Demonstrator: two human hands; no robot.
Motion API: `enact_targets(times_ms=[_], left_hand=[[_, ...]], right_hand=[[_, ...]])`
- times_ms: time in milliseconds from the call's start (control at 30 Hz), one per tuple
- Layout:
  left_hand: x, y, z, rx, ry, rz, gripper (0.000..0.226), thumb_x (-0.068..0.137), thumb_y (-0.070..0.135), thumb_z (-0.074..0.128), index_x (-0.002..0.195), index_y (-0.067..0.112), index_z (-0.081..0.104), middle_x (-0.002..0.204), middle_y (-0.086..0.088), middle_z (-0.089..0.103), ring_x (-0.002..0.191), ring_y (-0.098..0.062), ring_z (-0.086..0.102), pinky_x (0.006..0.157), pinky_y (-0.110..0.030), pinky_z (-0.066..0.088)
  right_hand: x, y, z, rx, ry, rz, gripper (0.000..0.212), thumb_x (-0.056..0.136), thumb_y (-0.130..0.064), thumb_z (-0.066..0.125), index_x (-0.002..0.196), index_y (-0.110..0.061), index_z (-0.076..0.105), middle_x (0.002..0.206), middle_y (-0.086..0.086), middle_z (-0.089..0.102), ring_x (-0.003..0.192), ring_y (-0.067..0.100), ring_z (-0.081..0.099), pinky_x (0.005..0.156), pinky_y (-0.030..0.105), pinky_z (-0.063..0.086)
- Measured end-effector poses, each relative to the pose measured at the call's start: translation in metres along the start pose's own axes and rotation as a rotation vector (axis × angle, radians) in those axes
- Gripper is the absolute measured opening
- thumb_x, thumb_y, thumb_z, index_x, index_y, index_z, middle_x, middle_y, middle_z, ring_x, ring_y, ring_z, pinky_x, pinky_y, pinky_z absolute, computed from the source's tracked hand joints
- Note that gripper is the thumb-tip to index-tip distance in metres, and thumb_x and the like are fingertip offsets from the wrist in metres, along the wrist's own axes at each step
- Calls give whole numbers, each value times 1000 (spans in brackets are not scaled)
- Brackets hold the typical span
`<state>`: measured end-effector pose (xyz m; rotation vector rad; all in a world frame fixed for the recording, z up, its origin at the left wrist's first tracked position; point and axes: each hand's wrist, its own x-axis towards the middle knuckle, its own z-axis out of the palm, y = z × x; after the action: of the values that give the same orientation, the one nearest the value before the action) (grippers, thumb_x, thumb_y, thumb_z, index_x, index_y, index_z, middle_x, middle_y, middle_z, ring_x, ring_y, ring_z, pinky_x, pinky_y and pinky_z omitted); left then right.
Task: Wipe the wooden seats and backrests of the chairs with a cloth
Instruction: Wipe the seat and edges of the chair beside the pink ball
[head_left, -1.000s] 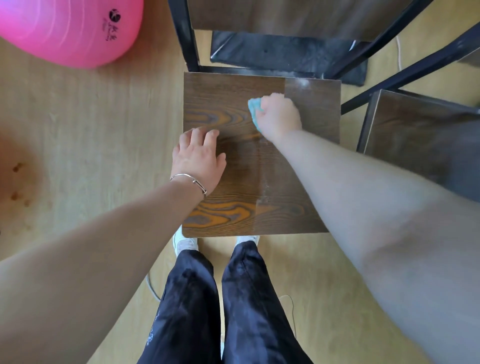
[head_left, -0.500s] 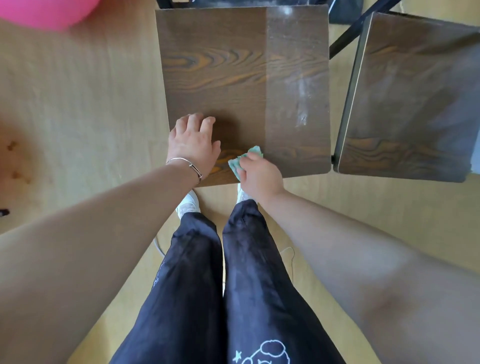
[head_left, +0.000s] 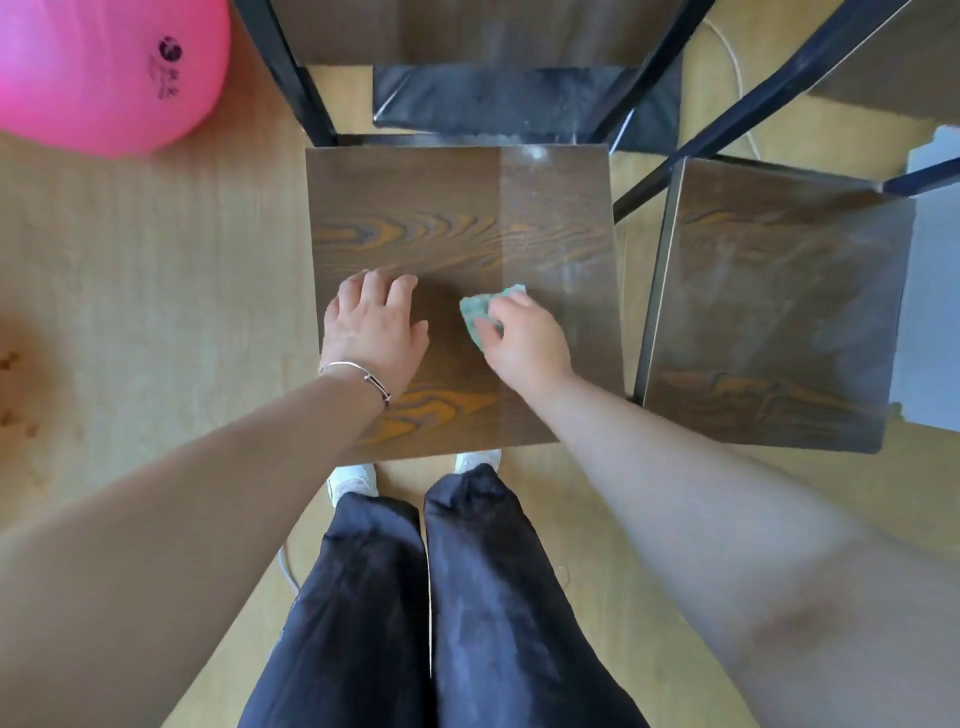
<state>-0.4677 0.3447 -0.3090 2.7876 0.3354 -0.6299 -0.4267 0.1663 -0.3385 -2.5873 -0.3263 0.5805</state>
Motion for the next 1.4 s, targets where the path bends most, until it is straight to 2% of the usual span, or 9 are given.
enact_targets(times_ms=[167, 267, 333, 400, 633, 900, 1067, 1267, 1400], left_hand=[[38, 10, -10, 18, 20, 24, 52, 95, 39, 45, 143, 22, 33, 145, -6, 34, 136, -31, 23, 109, -44, 27], [53, 16, -13, 8, 20, 25, 52, 96, 40, 42, 144, 23, 31, 147, -5, 33, 137, -30, 22, 110, -45, 28], [58, 20, -14, 2, 14, 31, 51, 97, 39, 42, 144, 23, 31, 147, -5, 33, 137, -30, 22, 110, -45, 28], [60, 22, -15, -4, 7, 41, 51, 97, 39, 42, 144, 24, 31, 147, -3, 32, 137, -30, 22, 111, -45, 28], [56, 14, -14, -7, -14, 44, 51, 96, 40, 43, 143, 24, 32, 148, -3, 32, 138, -29, 22, 111, -45, 29], [42, 8, -8, -10, -33, 44, 52, 95, 40, 45, 143, 23, 33, 147, -3, 33, 137, -29, 23, 110, -45, 28], [27, 12, -2, 2, -41, 66, 53, 95, 40, 46, 143, 22, 34, 144, -6, 36, 134, -32, 26, 108, -45, 29], [-5, 20, 19, 33, -92, 117, 52, 95, 39, 46, 143, 21, 34, 142, -7, 36, 131, -33, 29, 107, -46, 30], [-28, 19, 37, 56, -132, 130, 52, 95, 38, 46, 143, 21, 35, 145, -7, 35, 132, -34, 29, 107, -46, 30]], right_hand=[[150, -15, -54, -191, 160, 70, 27, 98, -29, 43, 100, -11, 62, 110, 9, 57, 99, 29, 56, 69, 31, 37], [209, -17, -65, -310, 118, 54, 28, 97, -24, 43, 113, -10, 62, 116, 10, 59, 105, 29, 57, 76, 32, 43], [220, -12, -62, -403, 10, 58, 29, 96, -20, 43, 115, -8, 63, 113, 13, 61, 99, 30, 58, 75, 32, 47], [218, -5, -55, -418, 1, 88, 28, 95, -23, 48, 117, -11, 62, 112, 10, 61, 92, 27, 57, 69, 31, 44], [212, -3, -59, -416, -21, 64, 31, 98, -27, 43, 116, -9, 62, 109, 12, 61, 97, 29, 59, 71, 32, 44], [143, 0, -34, -293, 9, 100, 27, 99, -28, 47, 114, -13, 63, 110, 4, 59, 95, 23, 60, 79, 34, 54], [69, 12, -10, -238, -76, 98, 23, 96, -25, 48, 100, -9, 63, 112, 6, 58, 98, 30, 57, 70, 31, 40], [-47, 20, 25, -175, -172, 116, 28, 95, -23, 49, 118, -13, 63, 124, 3, 58, 99, 30, 62, 77, 32, 48], [-102, 24, 41, -194, -285, 116, 27, 98, -21, 44, 116, -10, 59, 123, 3, 55, 99, 28, 59, 69, 30, 39]])
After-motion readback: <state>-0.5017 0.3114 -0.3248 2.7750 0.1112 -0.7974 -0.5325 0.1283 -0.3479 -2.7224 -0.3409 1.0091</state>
